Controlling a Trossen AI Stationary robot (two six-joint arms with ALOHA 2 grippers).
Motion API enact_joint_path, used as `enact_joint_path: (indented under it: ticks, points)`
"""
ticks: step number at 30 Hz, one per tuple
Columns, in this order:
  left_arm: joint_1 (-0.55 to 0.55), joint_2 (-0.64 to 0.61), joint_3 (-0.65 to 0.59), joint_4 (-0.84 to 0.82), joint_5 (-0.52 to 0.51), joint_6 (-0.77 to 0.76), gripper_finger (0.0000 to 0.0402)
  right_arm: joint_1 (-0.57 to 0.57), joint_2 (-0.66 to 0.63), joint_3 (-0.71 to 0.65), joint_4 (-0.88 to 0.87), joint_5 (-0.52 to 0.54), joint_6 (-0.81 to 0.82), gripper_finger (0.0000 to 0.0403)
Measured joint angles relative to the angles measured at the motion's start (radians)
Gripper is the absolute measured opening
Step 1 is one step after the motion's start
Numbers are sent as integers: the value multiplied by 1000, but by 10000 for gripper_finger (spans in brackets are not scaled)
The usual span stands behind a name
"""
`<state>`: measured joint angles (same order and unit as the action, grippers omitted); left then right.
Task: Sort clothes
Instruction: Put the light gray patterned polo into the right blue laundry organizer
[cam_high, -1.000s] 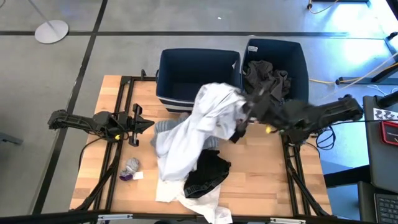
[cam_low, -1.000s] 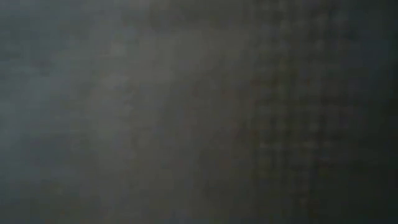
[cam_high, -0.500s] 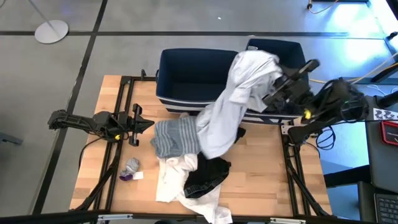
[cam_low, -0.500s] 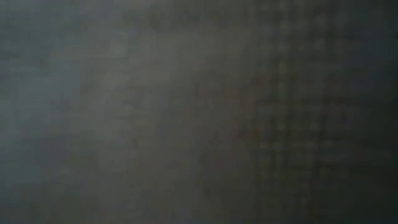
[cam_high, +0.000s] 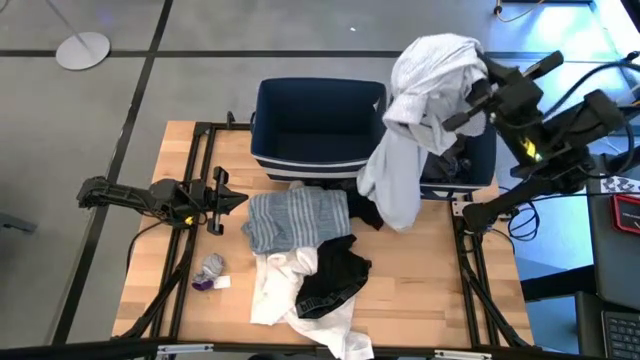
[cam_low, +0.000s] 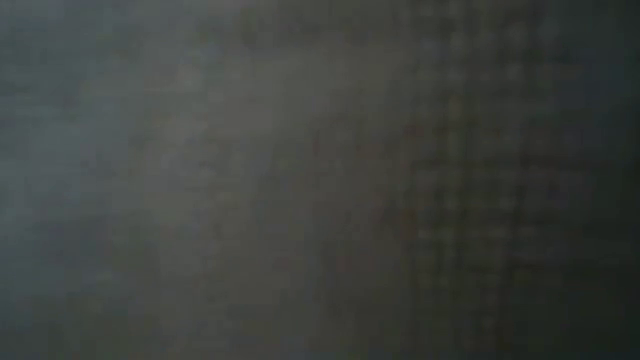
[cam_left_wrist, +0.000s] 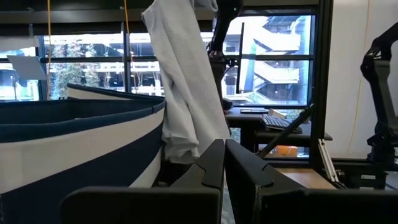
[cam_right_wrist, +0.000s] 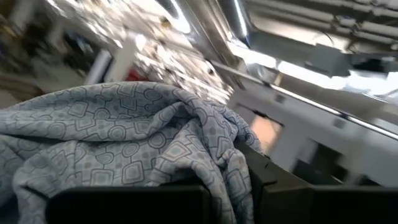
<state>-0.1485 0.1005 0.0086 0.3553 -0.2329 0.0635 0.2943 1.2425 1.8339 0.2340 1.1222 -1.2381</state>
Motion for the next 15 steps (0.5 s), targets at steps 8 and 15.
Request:
enact_joint_path:
  ticks: [8,15]
  points:
    - [0,0,0,0,0,0,4,-14,76,68,-8,93,-76,33]
    - [0,0,0,-1,0,-3,4,-159,67,37,-167,163,29,33]
